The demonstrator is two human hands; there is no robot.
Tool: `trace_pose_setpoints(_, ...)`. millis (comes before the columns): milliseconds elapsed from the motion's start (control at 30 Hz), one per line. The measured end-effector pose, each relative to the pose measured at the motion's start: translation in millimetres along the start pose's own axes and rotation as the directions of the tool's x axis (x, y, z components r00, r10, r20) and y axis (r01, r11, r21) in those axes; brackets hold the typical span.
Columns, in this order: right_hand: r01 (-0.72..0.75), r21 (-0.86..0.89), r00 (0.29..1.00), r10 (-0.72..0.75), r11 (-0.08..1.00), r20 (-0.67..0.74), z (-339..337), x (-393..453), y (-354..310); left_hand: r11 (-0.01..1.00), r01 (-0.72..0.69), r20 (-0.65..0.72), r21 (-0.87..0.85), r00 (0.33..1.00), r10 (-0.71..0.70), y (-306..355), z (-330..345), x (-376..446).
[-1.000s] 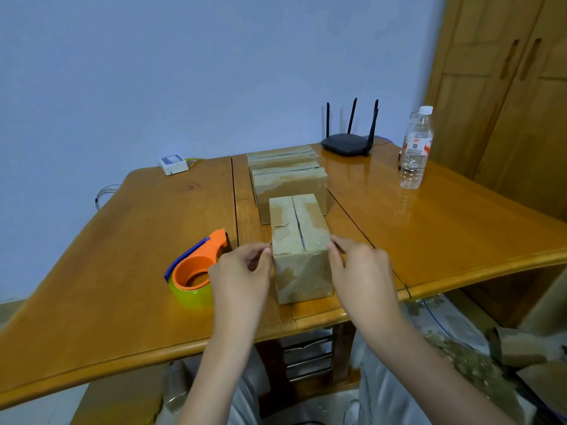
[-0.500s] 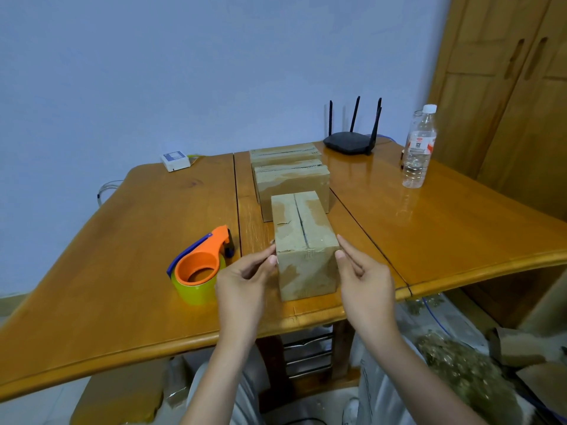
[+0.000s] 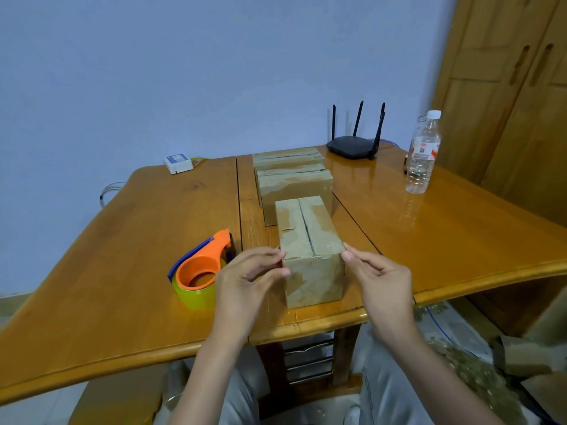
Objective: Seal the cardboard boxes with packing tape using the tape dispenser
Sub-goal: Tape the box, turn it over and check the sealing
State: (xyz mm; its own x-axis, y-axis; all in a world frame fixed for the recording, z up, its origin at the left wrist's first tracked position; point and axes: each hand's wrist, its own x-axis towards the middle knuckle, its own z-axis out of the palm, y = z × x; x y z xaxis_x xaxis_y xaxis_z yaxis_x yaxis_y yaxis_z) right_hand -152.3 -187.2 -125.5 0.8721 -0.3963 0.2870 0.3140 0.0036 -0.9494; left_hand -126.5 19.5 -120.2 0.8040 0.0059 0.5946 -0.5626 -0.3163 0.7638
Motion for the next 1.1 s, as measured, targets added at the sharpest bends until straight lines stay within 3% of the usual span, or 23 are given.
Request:
trace_pose_setpoints(133,0.024,0.02,0.998,-0.023,1.0,-0.05,4,-3,10,0.996,-0.069,-0.002,0.052,0.998,0.069,-6,4,2)
trace_pose_setpoints(333,0.031,0.037,0.998,-0.029,0.999,-0.053,4,3,16,0.996,-0.022,0.031,0.084,0.999,0.02,-2,6,2)
trace_pose_setpoints(567,0.006,-0.047,0.994,0.0,0.999,0.107,-13,16,-4,1.0,0.017,0.108,0.021,0.994,-0.019,1,-2,9)
trace_pose_setpoints(800,0.059,-0.194,0.998,-0.051,0.979,0.048,-6,21,-6,0.989,-0.105,0.075,0.101,0.992,0.097,-3,5,13)
trace_pose_setpoints(933,0.034,-0.219,0.993,-0.009,0.975,0.116,-8,26,-9,0.998,0.057,0.103,-0.03,0.993,-0.054,0,-1,14)
trace_pose_setpoints(1033,-0.123,-0.135,0.987,0.136,0.983,0.085,-4,36,-15,0.981,0.115,0.069,-0.156,0.992,-0.105,9,-6,19)
trace_pose_setpoints(1100,-0.17,-0.215,0.978,0.191,0.962,0.082,-2,48,-18,0.979,0.148,0.024,-0.14,0.989,-0.146,12,-9,31)
